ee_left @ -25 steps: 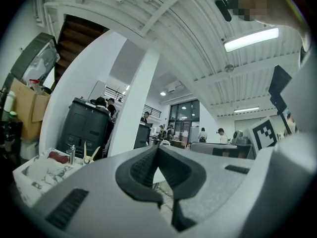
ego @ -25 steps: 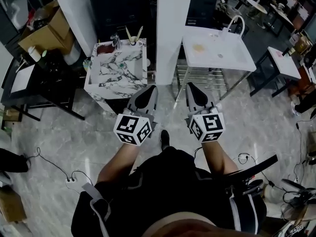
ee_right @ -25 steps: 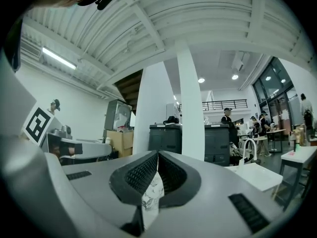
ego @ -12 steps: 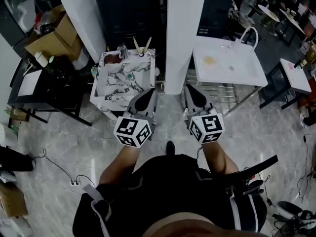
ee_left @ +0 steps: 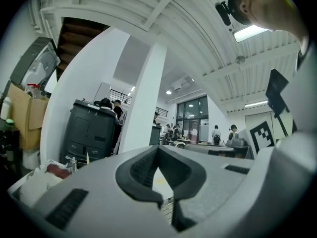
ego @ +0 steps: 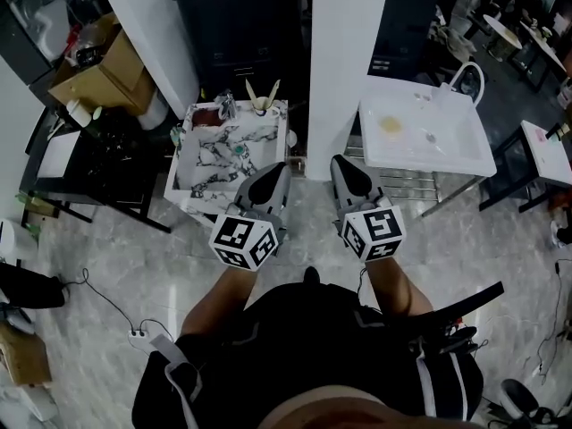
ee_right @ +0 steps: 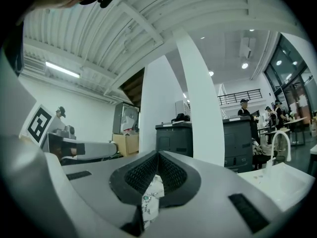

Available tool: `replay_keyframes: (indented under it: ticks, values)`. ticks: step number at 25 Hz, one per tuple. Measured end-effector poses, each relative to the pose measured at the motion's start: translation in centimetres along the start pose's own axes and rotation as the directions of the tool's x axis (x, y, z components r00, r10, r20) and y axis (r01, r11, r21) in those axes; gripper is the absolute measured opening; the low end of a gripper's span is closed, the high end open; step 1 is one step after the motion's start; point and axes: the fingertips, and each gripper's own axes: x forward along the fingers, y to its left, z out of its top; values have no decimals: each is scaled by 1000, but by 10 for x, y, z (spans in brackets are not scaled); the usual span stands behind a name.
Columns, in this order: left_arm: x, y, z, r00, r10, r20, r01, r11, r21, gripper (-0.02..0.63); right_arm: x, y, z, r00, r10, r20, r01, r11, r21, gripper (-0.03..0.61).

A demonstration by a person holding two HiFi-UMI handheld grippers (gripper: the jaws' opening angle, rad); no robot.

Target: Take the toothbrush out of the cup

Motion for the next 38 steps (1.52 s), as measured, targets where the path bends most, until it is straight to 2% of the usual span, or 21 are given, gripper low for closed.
replay_keyframes:
  ticks: [7, 13, 20, 28, 38]
  values:
    - [30, 19, -8, 998, 64, -18, -65, 998, -13, 3, 19, -29, -7, 1000, 30, 1, -30, 999, 14, 21]
    - [62, 21, -12, 996, 82, -38, -82, 996, 18, 3, 37, -57, -10, 998, 60, 18, -61, 997, 55, 21]
    - [71, 37, -14, 991, 127, -44, -126, 992, 32, 3, 54, -63, -18, 994, 104, 23, -106, 992, 67, 21]
    - [78, 67, -16, 992, 122, -32, -122, 992, 13, 3, 83, -64, -15, 997, 76, 36, -77, 995, 57, 23]
    - [76, 141, 5, 996, 91, -13, -91, 996, 10, 3, 136, -35, -9, 1000, 18, 19, -18, 1000, 17, 23]
